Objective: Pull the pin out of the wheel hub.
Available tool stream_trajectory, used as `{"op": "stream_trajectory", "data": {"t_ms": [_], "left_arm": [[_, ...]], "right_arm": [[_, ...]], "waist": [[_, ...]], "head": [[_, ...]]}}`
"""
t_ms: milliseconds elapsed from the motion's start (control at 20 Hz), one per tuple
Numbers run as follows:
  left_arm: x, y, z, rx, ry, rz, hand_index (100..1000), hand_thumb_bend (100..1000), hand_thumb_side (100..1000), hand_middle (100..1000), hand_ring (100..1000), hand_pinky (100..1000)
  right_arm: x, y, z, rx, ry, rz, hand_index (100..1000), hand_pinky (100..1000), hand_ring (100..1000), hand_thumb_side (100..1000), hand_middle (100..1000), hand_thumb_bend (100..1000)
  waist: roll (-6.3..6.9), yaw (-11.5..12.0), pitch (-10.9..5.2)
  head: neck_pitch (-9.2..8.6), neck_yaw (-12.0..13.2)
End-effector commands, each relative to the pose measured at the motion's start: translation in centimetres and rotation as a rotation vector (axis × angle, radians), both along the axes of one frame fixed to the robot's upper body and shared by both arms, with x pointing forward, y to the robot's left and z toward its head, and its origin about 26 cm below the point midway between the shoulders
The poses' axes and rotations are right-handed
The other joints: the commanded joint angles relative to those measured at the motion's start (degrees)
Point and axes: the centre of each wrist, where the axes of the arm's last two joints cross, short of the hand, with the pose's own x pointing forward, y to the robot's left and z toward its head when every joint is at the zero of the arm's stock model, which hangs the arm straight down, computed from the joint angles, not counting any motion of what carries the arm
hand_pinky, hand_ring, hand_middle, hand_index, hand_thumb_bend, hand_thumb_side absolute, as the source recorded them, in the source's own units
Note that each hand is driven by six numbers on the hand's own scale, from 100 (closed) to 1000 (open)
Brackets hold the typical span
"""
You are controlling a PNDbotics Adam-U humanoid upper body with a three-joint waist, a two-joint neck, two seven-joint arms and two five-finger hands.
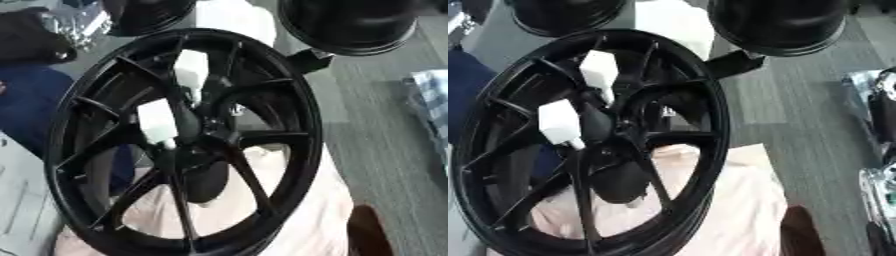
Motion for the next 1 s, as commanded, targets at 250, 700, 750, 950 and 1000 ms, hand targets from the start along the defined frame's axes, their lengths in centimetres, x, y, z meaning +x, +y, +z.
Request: {"op": "stream_trajectory", "data": {"t_ms": [250, 700, 750, 950, 1000], "left_arm": [[-1.6, -4.6, 0.7, 0.132, 0.142, -0.120, 841, 241, 723, 705, 710, 724], [-2.4, -6.3, 1.7, 0.241, 0.282, -0.119, 853, 278, 763, 730, 719, 733], [-2.2, -6.1, 1.3, 0.261, 0.302, -0.101, 864, 341, 774, 748, 734, 749], [-1.8, -6.0, -0.4, 0.351, 0.366, -0.030, 867, 365, 781, 755, 739, 756], [-1.8, -5.9, -0.5, 0.362, 0.369, -0.018, 868, 371, 777, 758, 742, 759]], "right_arm": [[-0.4, -0.4, 1.1, -0.031, -0.033, -0.016, 653, 703, 799, 534, 571, 100], [-0.4, -0.4, 1.1, -0.027, -0.036, -0.022, 653, 702, 798, 534, 570, 100], [-0.4, -0.4, 1.2, -0.030, -0.039, -0.019, 652, 701, 797, 535, 569, 100], [-0.2, -0.2, 1.4, -0.033, -0.045, -0.012, 652, 701, 796, 535, 568, 100], [-0.2, -0.2, 1.4, -0.033, -0.046, -0.012, 652, 701, 796, 535, 568, 100]], "waist": [[-0.03, 0.46, -0.73], [-0.05, 0.76, -0.69], [0.20, 0.65, -0.47], [0.42, 0.33, -0.15], [0.44, 0.32, -0.08]], "head": [[-0.76, -0.82], [-0.68, -1.20], [-0.71, -1.20], [-0.67, -0.95], [-0.66, -0.92]]}}
